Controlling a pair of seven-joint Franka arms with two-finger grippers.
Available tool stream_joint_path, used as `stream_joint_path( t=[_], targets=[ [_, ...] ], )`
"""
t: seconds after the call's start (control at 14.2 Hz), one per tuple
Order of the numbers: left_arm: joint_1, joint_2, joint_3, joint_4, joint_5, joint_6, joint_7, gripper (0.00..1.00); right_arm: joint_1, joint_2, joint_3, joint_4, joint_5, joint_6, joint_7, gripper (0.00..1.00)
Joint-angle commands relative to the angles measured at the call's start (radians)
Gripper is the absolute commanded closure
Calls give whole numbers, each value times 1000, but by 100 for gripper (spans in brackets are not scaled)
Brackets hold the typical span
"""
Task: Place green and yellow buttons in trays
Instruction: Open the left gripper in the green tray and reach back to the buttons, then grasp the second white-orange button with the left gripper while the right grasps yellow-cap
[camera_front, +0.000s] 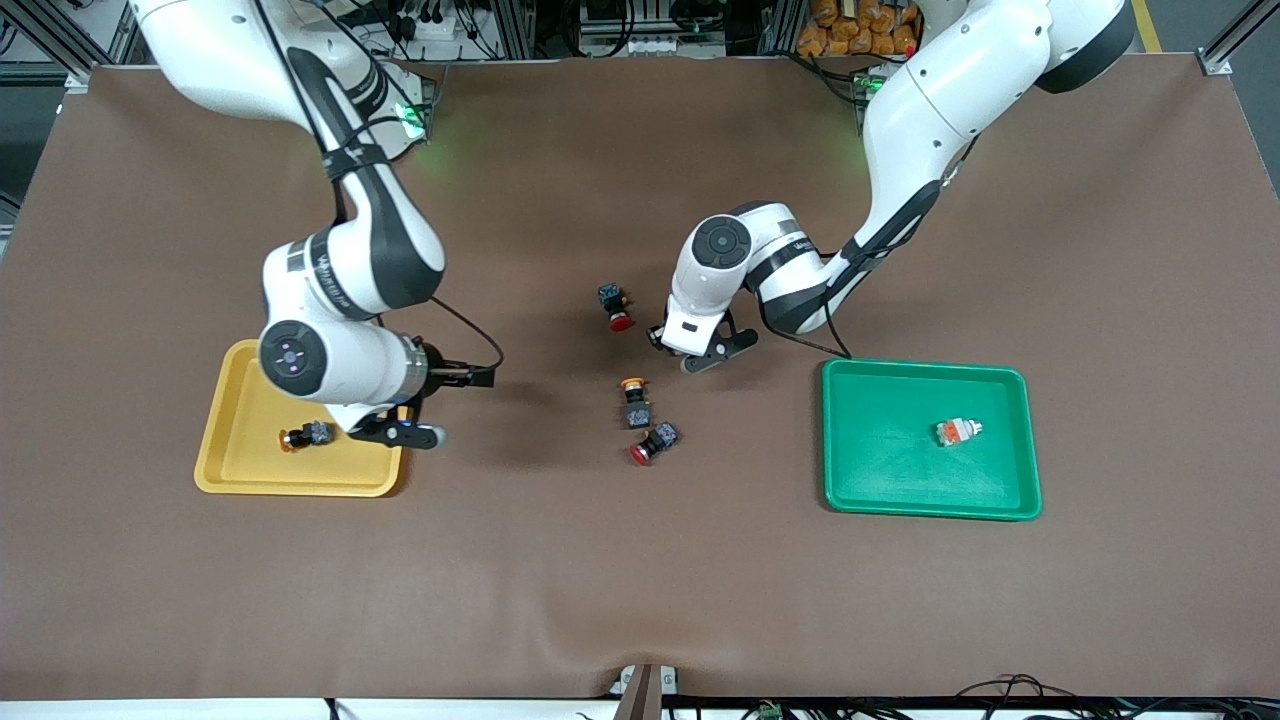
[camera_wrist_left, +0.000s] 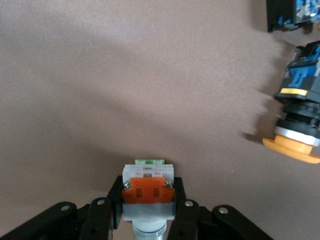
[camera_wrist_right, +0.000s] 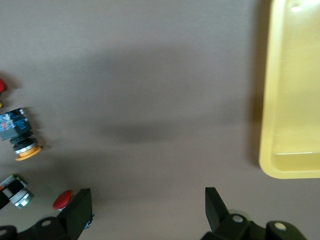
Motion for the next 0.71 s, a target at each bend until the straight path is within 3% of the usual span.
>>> stream_joint_path(
  t=[0.0,0.35,0.64],
  targets=[
    [25,-44,5,-5,7,-3,12,100,21,-7,-4,-4,19,22,-1,0],
    [196,-173,-16,2,-4,-159,243,100,78,2,-4,-4,70,120,-1,0],
    [373,-182,-59,18,-7,-176,436,100,176,56,-6,-2,94,281,1,0]
  ],
)
